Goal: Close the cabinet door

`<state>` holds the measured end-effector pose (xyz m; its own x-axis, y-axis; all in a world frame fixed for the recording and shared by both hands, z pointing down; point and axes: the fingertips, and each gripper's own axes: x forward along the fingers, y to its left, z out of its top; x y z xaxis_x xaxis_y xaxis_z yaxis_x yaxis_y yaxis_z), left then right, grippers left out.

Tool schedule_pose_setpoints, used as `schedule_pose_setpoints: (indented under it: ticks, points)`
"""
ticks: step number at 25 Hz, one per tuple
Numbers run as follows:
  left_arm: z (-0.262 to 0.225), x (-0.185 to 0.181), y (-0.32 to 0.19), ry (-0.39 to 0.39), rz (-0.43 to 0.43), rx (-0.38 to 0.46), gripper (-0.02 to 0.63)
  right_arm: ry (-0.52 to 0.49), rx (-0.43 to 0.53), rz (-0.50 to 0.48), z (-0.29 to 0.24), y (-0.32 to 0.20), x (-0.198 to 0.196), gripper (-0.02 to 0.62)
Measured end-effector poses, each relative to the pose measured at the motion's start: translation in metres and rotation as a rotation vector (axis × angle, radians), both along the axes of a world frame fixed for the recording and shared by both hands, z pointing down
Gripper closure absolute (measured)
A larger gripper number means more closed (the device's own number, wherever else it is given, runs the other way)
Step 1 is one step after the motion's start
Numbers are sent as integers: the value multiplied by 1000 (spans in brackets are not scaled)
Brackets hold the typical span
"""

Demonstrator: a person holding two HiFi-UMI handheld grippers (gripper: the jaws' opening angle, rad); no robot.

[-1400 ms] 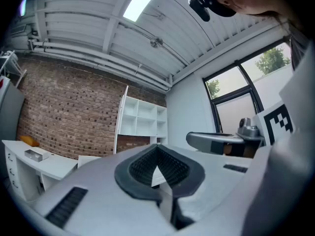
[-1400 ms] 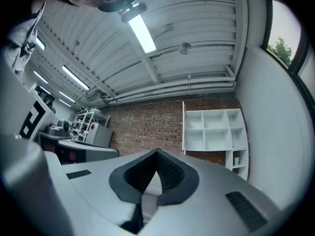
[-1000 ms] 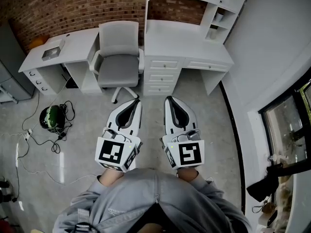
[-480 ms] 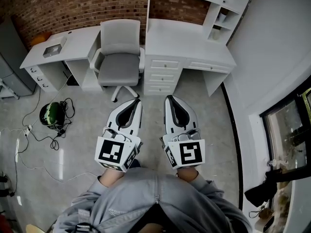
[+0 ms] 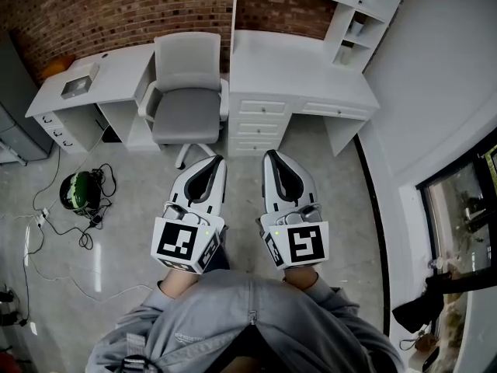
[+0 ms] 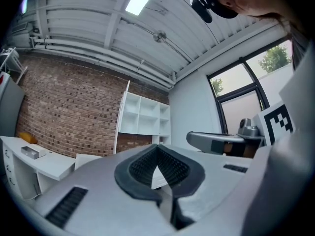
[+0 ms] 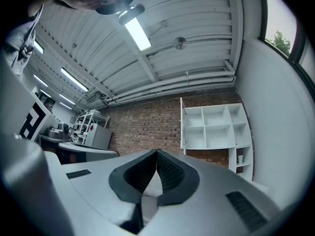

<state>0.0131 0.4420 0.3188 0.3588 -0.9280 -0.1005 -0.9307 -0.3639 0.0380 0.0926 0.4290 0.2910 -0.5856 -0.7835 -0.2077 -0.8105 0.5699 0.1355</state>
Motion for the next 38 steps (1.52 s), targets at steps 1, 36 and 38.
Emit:
schedule_pose_setpoints:
  ticks: [1,36,38]
  points:
    - [0,-2,-10,1,3,3,600,0,2,3,0,-9,-2,569]
    - [5,-90,-237,-6,121,-17,600,-15,-33,127,7,-224,-90,569]
    - [6,-91,-241,-5,121,-20,600,-19,-41,124,8,-229,-91,569]
